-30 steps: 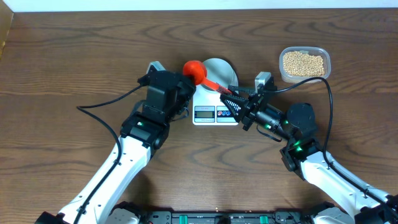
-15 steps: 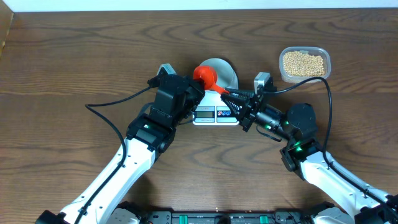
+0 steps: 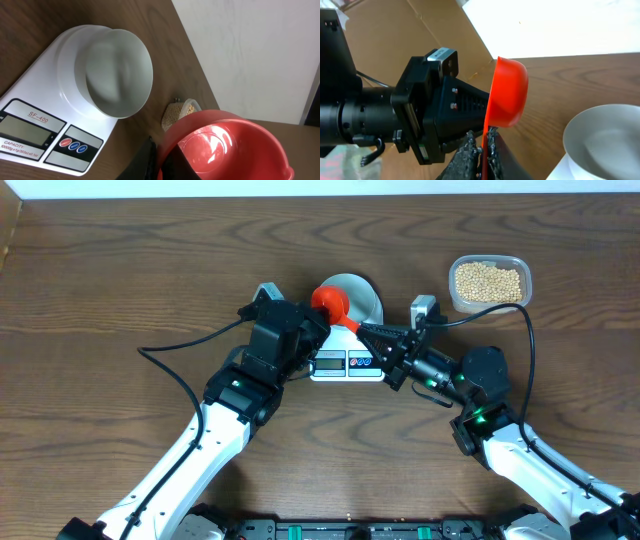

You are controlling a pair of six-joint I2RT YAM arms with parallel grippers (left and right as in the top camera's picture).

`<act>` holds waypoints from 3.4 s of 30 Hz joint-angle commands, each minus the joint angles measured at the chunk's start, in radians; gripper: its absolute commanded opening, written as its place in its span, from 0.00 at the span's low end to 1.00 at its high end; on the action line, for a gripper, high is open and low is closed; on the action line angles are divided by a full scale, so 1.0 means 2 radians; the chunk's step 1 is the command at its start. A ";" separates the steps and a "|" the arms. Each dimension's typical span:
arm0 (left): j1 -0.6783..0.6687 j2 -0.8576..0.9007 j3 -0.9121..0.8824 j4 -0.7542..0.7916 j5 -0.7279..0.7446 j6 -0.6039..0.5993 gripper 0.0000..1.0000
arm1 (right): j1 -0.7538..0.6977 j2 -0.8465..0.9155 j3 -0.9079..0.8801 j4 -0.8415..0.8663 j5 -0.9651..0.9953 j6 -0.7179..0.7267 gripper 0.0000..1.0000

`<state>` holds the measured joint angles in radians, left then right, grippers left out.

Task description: Scoop item into bowl and weigh 50g on scale

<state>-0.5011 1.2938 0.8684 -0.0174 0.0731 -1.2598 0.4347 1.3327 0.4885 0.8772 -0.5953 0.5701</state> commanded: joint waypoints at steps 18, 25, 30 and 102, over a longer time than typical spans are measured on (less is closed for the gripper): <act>-0.013 0.000 0.007 0.005 -0.001 0.005 0.07 | 0.003 0.001 0.005 0.003 -0.008 0.027 0.03; -0.013 0.000 0.007 0.000 -0.001 0.005 0.07 | 0.003 0.001 0.005 0.003 -0.008 0.027 0.01; -0.013 0.000 0.007 -0.002 -0.001 0.005 0.07 | 0.003 0.001 0.005 0.003 -0.008 0.027 0.05; -0.013 0.000 0.006 -0.064 -0.066 0.004 0.72 | -0.089 0.002 0.036 -0.026 0.141 -0.071 0.01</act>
<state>-0.5259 1.2942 0.8684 -0.1196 0.0193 -1.2575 0.2897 1.3327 0.5152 0.8261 -0.3370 0.4534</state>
